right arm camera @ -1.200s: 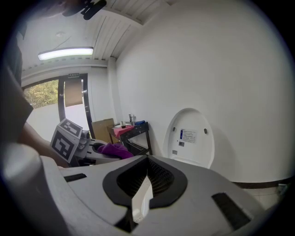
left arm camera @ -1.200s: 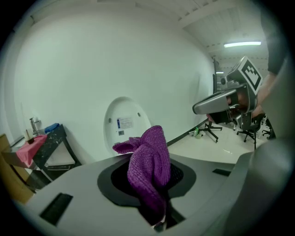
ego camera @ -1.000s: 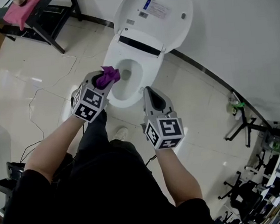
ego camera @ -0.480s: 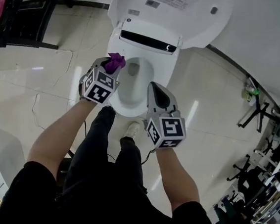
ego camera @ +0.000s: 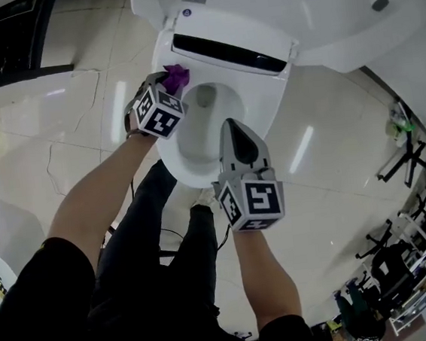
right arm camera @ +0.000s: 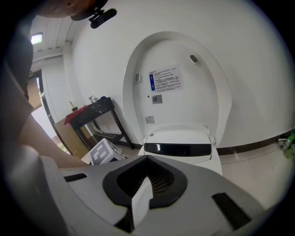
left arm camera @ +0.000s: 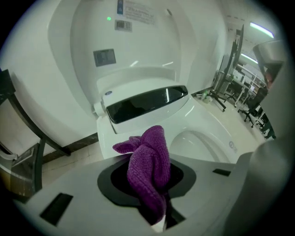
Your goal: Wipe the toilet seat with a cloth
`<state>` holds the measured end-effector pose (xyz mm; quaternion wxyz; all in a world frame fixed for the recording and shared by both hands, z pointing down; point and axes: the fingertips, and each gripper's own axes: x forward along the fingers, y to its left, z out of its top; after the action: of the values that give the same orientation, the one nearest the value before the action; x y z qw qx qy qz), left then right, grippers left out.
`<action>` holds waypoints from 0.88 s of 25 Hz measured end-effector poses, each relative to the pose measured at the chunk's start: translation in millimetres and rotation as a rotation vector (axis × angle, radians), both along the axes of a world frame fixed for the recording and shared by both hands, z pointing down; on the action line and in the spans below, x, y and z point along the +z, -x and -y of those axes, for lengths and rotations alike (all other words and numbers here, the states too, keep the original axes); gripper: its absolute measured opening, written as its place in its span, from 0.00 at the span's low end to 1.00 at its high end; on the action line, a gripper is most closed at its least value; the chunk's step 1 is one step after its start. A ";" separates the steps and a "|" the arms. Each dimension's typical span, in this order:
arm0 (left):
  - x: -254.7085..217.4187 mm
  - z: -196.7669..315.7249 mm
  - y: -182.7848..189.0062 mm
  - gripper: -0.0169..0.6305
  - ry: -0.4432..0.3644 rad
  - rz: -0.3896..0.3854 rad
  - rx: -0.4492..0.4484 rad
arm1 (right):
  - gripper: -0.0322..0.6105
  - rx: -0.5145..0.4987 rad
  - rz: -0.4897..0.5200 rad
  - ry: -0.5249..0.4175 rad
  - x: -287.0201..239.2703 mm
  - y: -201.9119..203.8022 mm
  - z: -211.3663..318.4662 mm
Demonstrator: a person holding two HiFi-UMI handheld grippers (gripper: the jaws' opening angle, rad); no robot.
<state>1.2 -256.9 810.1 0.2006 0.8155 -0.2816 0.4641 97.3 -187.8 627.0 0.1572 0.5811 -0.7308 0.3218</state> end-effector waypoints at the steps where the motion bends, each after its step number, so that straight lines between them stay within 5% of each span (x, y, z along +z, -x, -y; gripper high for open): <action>1: 9.6 1.4 0.2 0.18 0.003 0.013 0.002 | 0.08 0.003 0.006 0.002 4.9 -0.1 -0.8; 22: 36.2 3.9 -25.5 0.18 -0.105 0.107 0.133 | 0.08 0.026 0.046 0.009 24.7 -1.6 -9.9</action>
<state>26.7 -260.8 846.3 0.1110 0.8158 -0.2609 0.5040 98.9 -177.9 651.7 0.1387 0.5825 -0.7250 0.3403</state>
